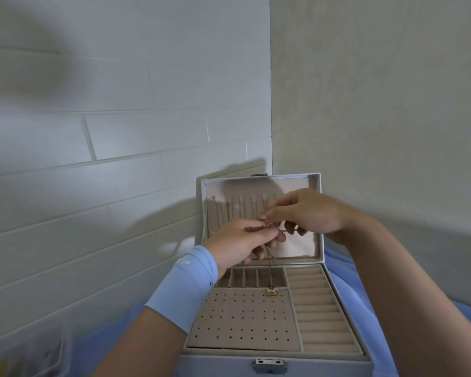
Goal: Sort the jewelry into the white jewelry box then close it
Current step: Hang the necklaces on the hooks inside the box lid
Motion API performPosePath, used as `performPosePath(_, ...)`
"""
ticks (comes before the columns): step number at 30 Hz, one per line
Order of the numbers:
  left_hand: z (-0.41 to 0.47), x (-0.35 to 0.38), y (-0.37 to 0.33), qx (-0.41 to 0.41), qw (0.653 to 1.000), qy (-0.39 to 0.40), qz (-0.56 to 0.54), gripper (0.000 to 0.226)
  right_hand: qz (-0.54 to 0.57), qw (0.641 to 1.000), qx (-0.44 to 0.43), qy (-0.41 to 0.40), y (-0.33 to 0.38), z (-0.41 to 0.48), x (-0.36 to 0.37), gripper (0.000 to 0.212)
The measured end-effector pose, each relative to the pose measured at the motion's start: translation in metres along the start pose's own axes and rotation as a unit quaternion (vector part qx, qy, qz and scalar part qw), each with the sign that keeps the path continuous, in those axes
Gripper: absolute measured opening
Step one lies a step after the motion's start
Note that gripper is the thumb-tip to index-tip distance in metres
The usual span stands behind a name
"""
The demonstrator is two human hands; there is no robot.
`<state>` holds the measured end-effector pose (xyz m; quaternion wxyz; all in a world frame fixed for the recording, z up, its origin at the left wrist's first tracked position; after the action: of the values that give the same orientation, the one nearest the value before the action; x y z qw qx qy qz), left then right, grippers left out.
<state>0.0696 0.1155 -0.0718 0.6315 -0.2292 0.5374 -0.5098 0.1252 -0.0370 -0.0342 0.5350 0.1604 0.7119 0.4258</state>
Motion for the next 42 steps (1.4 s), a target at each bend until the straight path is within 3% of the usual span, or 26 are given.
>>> performPosePath(3,0.004,-0.010,-0.003,0.017,0.996,-0.037,0.076,0.029,-0.087,0.989,0.030,0.119,-0.011,-0.004,0.004,0.013)
performPosePath(5,0.007,-0.014,-0.009,0.042,0.991,-0.044,0.122,0.031,-0.129,0.978,0.054,0.152,-0.015,-0.002,0.013,0.036)
performPosePath(7,0.008,-0.013,-0.015,0.062,0.989,-0.037,0.130,0.029,-0.129,0.977,0.053,0.159,-0.015,0.004,0.025,0.039)
performPosePath(11,0.012,-0.015,-0.019,0.071,0.987,-0.026,0.144,0.028,-0.089,0.986,0.051,0.128,-0.014,0.008,0.028,0.012)
performPosePath(15,0.014,-0.024,-0.008,0.047,0.977,-0.048,0.203,0.030,-0.084,0.995,0.039,0.031,-0.008,0.001,0.005,0.015)
performPosePath(21,0.013,-0.012,0.011,0.012,0.942,-0.005,0.334,0.027,0.002,0.992,-0.031,-0.120,0.005,-0.002,-0.012,0.026)
performPosePath(26,0.018,-0.004,0.011,0.006,0.915,0.027,0.403,0.025,0.050,0.977,-0.043,-0.205,-0.001,0.006,-0.013,0.019)
performPosePath(34,0.018,-0.008,0.013,-0.001,0.913,0.021,0.407,0.019,-0.048,0.976,-0.033,-0.211,-0.009,0.022,0.003,0.019)
performPosePath(37,0.019,-0.009,0.016,-0.010,0.908,0.007,0.419,0.025,-0.101,0.983,-0.010,-0.150,-0.013,0.023,0.011,0.006)
performPosePath(39,0.020,-0.010,0.017,-0.016,0.909,-0.005,0.416,0.026,-0.142,0.985,0.008,-0.100,-0.015,0.022,0.015,0.011)
performPosePath(42,0.020,-0.011,0.017,-0.020,0.916,-0.006,0.400,0.025,-0.181,0.975,0.016,-0.127,-0.013,0.023,0.015,0.016)
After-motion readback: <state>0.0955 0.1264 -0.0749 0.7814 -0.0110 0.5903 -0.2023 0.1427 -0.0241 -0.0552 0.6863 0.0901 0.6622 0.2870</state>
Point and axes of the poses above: each hand's wrist, its own z-axis towards the middle knuckle, its own x-axis out of the palm, y = z × x, the point moved 3 cm from there along z, towards the middle knuckle, and after that the axes turned 15 degrees about x, right-handed, at the moved point
